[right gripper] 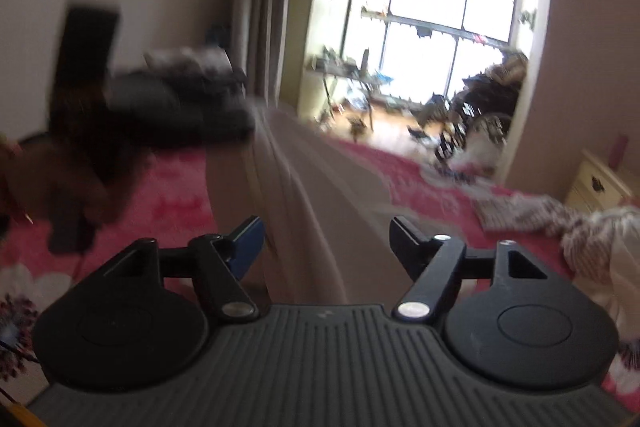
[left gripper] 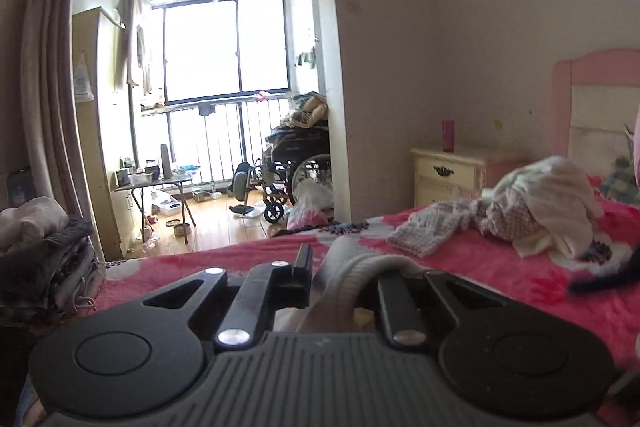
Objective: Fold clothes
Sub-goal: 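Lift the cream sweatshirt high with both grippers and shake it out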
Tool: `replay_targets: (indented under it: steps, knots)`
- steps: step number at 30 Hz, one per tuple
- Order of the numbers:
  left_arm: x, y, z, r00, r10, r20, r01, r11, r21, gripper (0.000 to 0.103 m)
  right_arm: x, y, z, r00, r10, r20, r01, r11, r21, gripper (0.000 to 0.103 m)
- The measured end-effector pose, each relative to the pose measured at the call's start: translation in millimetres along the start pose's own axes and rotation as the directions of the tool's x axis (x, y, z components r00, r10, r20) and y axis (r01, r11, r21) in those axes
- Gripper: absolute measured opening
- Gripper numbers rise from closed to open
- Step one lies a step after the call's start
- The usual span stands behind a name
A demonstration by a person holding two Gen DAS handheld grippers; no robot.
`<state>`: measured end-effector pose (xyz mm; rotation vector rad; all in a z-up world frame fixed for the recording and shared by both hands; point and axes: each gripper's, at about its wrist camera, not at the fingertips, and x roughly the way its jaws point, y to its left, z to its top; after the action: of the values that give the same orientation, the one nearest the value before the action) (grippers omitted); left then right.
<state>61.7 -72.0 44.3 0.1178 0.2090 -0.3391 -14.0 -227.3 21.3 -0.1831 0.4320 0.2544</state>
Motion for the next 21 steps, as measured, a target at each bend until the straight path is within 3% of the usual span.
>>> replay_targets:
  steps: [4, 11, 14, 21]
  knots:
    - [-11.4, -3.0, 9.3, 1.0, 0.013, 0.023, -0.012, 0.999, -0.044, 0.01, 47.5, 21.7, -8.7, 0.994, -0.086, -0.067, 0.088, 0.996, 0.021, 0.071]
    - [-19.8, 2.6, 13.9, 0.999, 0.023, 0.039, -0.019, 0.993, -0.114, 0.008, 50.5, 39.5, 13.8, 0.978, -0.194, 0.082, 0.189, 0.98, 0.068, 0.072]
    - [-22.4, 11.1, 15.3, 0.999, 0.005, 0.049, 0.004, 0.985, -0.173, 0.008, 58.0, 43.6, 15.1, 0.965, -0.242, 0.103, 0.239, 0.97, 0.042, 0.077]
    - [-34.0, 38.8, 21.1, 0.996, 0.051, 0.073, -0.029, 0.963, -0.267, 0.007, 88.7, 27.5, -21.2, 0.928, -0.373, -0.022, 0.372, 0.927, -0.047, 0.077]
